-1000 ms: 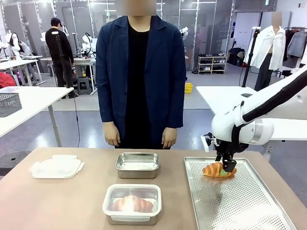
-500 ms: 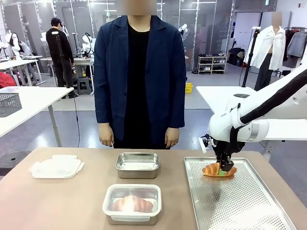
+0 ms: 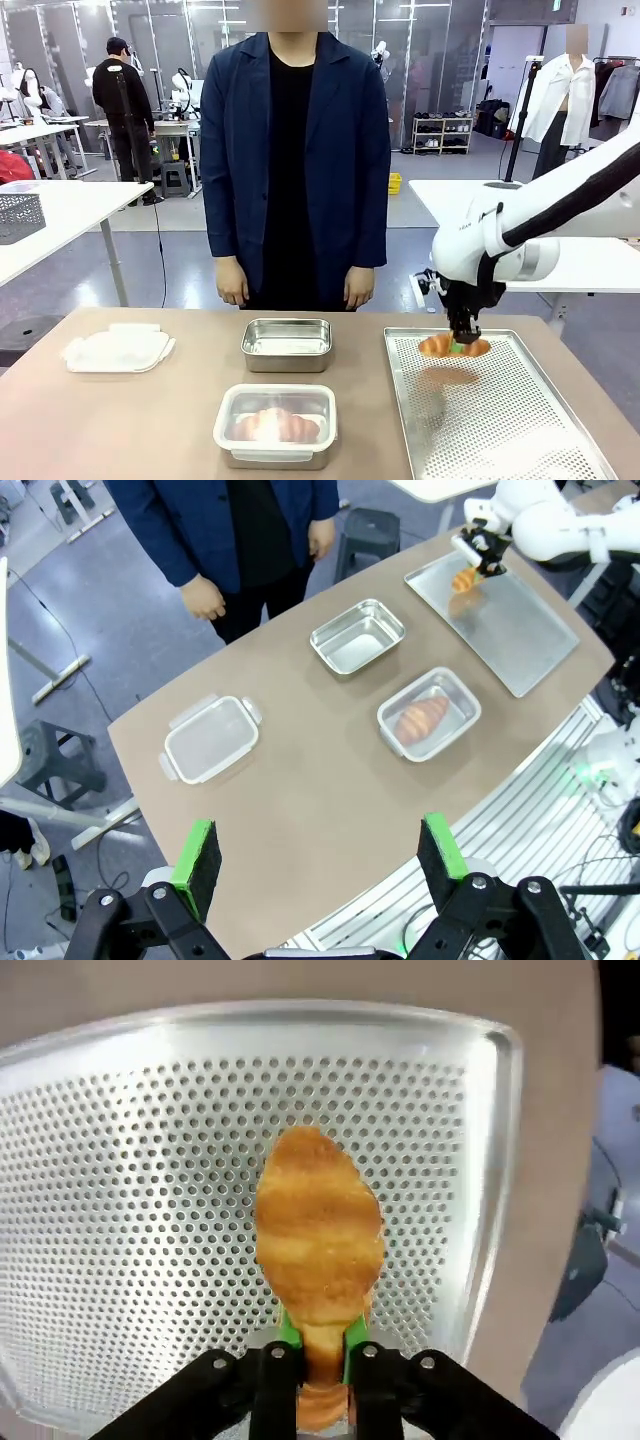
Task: Place the bread into the airtight container.
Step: Pick up a Butter Roll and place it into an empty Airtight Container.
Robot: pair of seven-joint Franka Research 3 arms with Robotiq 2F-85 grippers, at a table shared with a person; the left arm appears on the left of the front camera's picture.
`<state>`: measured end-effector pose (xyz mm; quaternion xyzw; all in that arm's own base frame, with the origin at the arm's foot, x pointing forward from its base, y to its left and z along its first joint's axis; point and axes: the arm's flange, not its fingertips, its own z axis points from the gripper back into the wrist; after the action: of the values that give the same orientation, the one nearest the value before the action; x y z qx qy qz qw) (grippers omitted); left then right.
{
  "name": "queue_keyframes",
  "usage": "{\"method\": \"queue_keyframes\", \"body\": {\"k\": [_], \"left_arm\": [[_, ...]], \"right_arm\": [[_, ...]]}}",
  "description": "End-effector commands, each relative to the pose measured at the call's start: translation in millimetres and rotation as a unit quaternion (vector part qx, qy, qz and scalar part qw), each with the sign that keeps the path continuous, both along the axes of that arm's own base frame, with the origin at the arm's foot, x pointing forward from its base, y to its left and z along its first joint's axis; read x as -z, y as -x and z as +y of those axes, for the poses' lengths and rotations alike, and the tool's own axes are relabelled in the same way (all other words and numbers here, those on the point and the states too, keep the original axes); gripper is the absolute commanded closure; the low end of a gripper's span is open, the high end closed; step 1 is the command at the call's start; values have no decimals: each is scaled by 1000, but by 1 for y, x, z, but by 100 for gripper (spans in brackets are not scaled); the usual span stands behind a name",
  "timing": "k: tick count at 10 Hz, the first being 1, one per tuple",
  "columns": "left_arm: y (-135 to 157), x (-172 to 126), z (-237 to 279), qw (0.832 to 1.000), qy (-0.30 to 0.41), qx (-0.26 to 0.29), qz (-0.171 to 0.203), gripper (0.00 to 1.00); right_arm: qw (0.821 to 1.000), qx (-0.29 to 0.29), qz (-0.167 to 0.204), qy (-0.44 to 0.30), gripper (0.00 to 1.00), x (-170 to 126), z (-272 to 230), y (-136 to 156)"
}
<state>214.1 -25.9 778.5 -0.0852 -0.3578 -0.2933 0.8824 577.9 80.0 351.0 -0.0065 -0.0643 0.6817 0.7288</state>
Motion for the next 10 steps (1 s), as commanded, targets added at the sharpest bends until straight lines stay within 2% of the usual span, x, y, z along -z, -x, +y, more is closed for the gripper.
{"method": "queue_keyframes", "body": {"k": [1,3,6,9,10], "left_arm": [[0,0,1,1000,-3,7,0,0],[0,0,1,1000,-3,7,0,0],[0,0,1,1000,-3,7,0,0],[0,0,1,1000,-3,7,0,0],[0,0,1,1000,-3,7,0,0]], "right_arm": [[999,44,-10,-9,83,-56,32,14],[998,57,-19,5,83,-87,97,17],[998,41,-31,26,83,-108,188,17],[998,21,-31,57,83,-100,268,16],[998,14,-30,54,83,-94,286,7]]}}
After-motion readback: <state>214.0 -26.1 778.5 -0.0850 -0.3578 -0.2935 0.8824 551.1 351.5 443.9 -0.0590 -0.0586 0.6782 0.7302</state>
